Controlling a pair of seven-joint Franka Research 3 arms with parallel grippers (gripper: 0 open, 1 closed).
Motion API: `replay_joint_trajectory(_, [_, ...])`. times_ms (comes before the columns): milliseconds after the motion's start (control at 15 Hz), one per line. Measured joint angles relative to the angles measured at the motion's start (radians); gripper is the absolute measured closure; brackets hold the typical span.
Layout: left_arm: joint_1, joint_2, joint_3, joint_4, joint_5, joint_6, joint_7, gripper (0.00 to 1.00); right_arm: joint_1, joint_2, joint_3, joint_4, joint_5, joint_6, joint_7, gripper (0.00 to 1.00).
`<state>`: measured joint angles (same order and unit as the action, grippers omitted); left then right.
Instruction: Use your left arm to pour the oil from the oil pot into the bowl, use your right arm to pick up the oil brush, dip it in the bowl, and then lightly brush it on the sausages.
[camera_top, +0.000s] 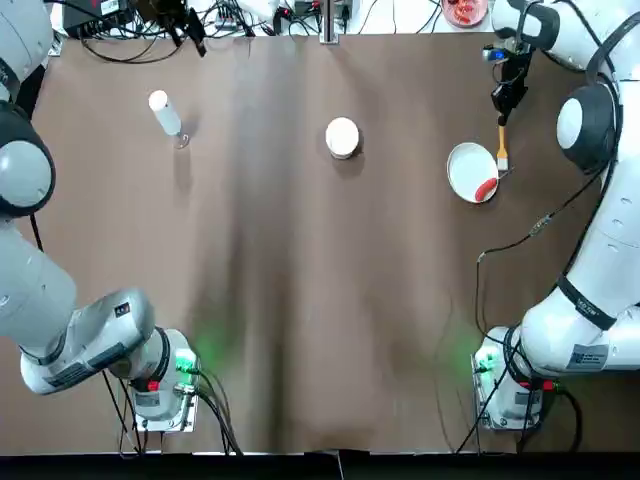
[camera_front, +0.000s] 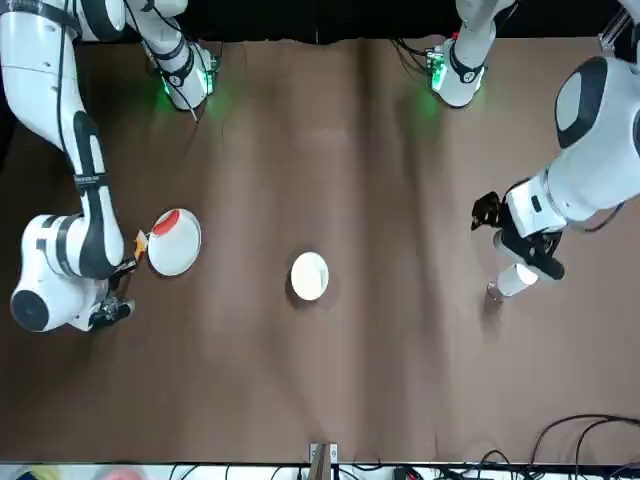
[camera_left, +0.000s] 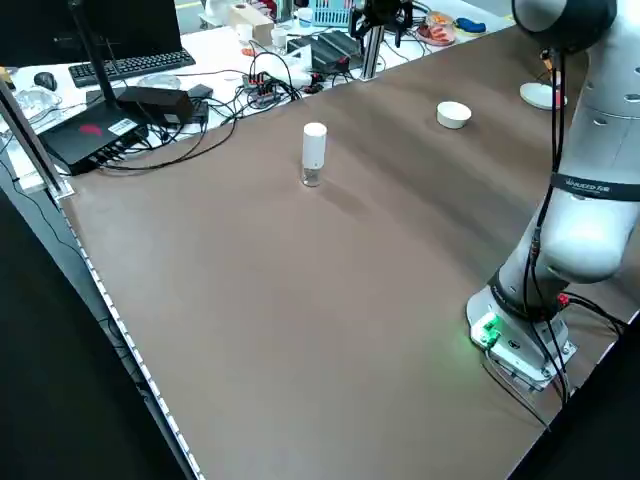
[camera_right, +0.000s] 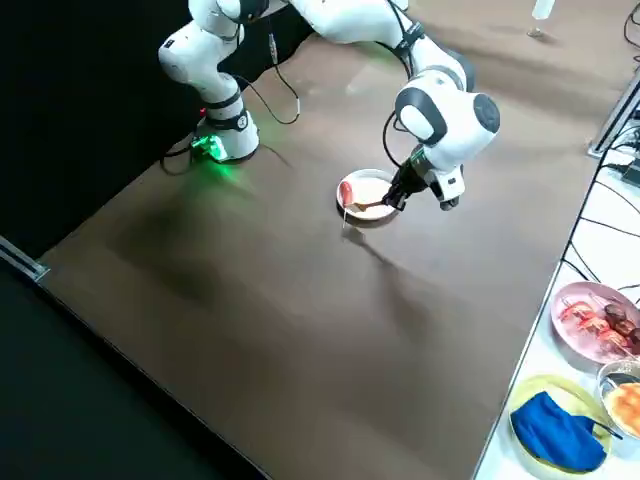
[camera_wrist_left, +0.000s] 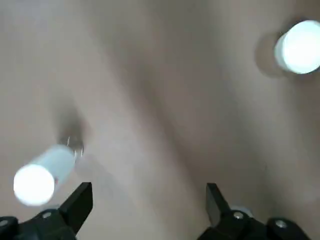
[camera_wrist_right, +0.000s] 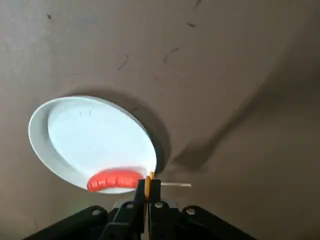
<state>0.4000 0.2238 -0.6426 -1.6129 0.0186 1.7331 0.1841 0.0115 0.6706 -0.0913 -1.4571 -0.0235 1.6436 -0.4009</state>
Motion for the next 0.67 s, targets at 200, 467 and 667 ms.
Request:
replay_joint_trajectory(200, [0.002,-0.032,0.007,-0.002,0.059,-0.140,-0.164,0.00,0.027,0.006,0.003,-0.023,0.000,0.006,0.041,0.96])
replay_joint_trajectory(467, [0.018,-0.063,0.011,-0.003,0.094,-0.178,-0.417,0.00,0.069,0.009,0.004,-0.045,0.000,0.006,0.096,0.96])
replay_joint_trajectory(667, [0.035,-0.083,0.013,-0.002,0.115,-0.240,-0.502,0.00,0.093,0.009,0.005,-0.055,0.000,0.005,0.126,0.96])
